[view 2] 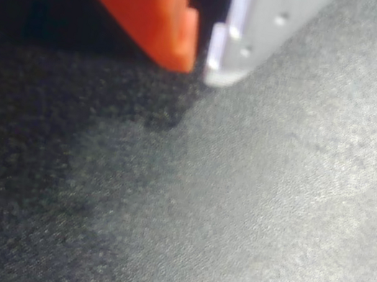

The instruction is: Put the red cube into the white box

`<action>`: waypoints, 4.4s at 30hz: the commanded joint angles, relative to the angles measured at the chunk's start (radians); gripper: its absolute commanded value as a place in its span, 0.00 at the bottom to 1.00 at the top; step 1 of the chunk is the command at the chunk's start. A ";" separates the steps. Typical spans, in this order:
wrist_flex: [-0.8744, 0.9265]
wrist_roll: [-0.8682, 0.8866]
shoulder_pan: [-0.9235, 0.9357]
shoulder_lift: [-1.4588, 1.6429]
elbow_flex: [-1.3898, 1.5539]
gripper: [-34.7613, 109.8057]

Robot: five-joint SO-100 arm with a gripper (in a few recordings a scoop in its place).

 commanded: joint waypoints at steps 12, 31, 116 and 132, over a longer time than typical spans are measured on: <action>-0.003 -0.003 0.008 0.003 -0.003 0.24; -0.003 -0.003 0.008 0.003 -0.003 0.24; -0.267 -0.094 0.075 -0.755 -0.495 0.24; -0.419 -0.225 0.046 -1.273 -0.816 0.24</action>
